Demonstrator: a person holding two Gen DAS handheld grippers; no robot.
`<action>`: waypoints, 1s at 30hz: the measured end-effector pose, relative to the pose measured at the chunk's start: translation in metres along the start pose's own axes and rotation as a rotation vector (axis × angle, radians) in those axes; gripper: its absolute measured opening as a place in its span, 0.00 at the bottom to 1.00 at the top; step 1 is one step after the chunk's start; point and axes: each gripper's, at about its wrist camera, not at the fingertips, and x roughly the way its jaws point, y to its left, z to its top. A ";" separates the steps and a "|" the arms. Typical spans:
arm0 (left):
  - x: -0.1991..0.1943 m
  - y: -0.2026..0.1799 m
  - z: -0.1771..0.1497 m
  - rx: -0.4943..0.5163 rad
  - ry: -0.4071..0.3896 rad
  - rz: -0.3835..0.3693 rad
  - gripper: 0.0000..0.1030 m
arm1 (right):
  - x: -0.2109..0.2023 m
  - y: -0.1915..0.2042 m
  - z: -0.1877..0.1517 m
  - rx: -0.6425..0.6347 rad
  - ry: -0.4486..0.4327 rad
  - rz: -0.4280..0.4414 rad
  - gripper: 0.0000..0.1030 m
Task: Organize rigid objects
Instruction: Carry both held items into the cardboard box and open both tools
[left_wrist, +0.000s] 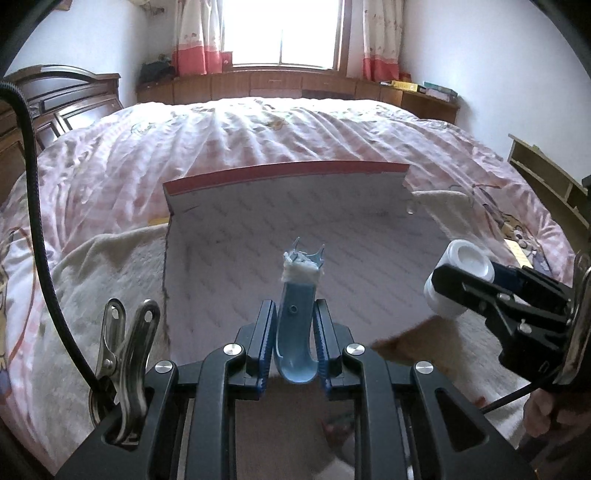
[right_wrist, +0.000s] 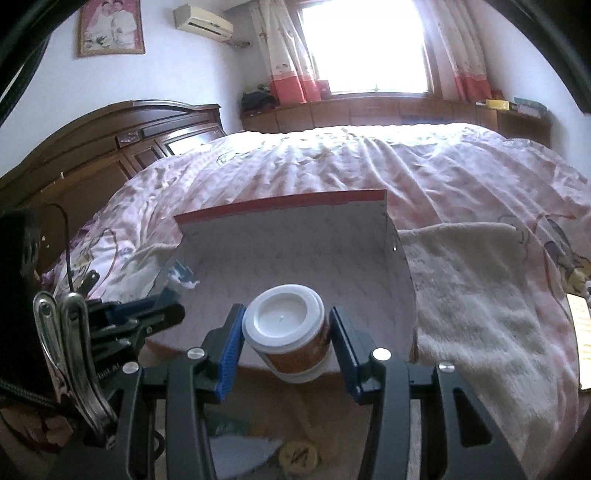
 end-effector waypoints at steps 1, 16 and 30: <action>0.006 0.001 0.002 -0.002 0.007 0.002 0.21 | 0.006 -0.003 0.003 0.007 0.001 0.000 0.47; 0.055 0.005 0.015 -0.012 0.061 0.018 0.21 | 0.060 -0.029 0.013 0.043 0.045 -0.035 0.47; 0.068 0.008 0.013 -0.038 0.107 0.006 0.26 | 0.062 -0.027 0.010 0.043 0.040 -0.052 0.54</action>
